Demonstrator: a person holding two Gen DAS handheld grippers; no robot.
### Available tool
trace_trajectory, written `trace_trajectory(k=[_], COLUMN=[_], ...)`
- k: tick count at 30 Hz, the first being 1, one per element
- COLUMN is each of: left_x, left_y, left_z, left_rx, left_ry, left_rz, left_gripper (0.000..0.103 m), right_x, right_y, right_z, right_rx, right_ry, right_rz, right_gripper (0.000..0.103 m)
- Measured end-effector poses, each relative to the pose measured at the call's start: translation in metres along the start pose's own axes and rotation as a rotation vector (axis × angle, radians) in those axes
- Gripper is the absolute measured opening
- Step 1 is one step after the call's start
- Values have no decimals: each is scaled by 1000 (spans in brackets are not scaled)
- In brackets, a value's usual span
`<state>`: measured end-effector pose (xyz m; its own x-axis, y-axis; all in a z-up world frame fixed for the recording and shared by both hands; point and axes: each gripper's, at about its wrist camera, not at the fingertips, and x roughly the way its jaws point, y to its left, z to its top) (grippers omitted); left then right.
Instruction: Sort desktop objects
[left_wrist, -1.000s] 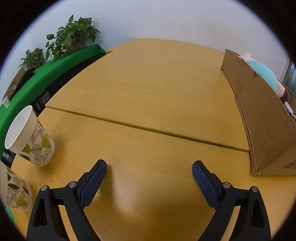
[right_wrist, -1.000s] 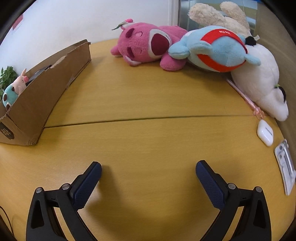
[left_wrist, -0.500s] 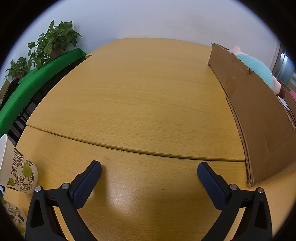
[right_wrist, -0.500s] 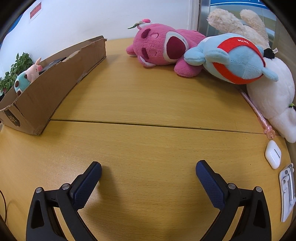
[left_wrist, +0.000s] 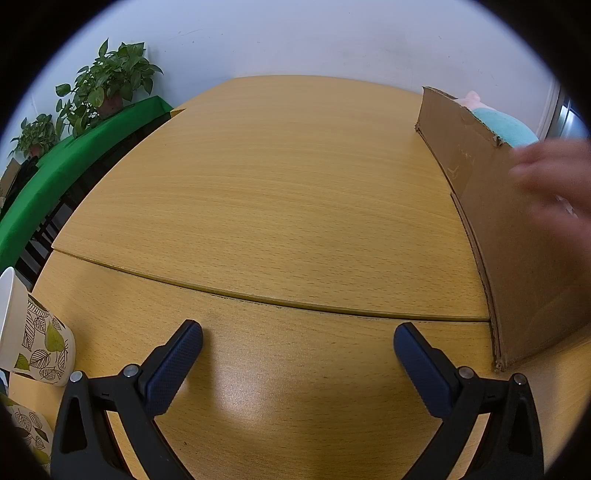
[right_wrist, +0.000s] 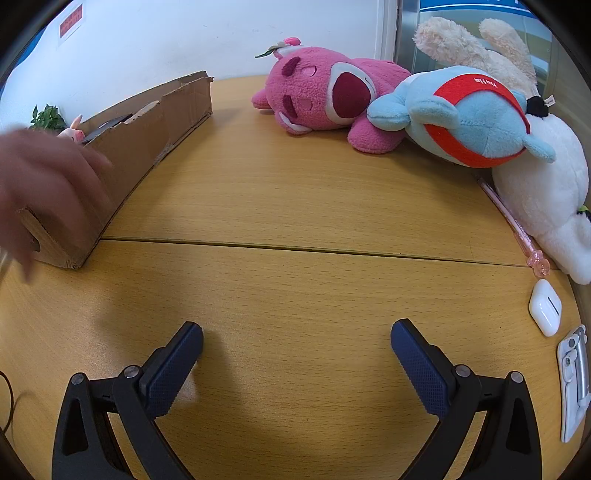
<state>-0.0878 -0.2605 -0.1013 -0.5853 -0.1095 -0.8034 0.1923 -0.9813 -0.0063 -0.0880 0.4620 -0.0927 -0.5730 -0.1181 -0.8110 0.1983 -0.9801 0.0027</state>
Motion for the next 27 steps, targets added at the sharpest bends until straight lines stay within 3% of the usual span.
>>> trace_trajectory(k=[27], left_x=[2], left_y=[3], left_z=[-5], left_rx=[1], left_ry=[0], left_rz=[-1], left_gripper=[103], right_x=[-1], right_y=[0], right_z=[1], right_rx=[-3], right_ry=[1], right_rz=[4], right_gripper=[103])
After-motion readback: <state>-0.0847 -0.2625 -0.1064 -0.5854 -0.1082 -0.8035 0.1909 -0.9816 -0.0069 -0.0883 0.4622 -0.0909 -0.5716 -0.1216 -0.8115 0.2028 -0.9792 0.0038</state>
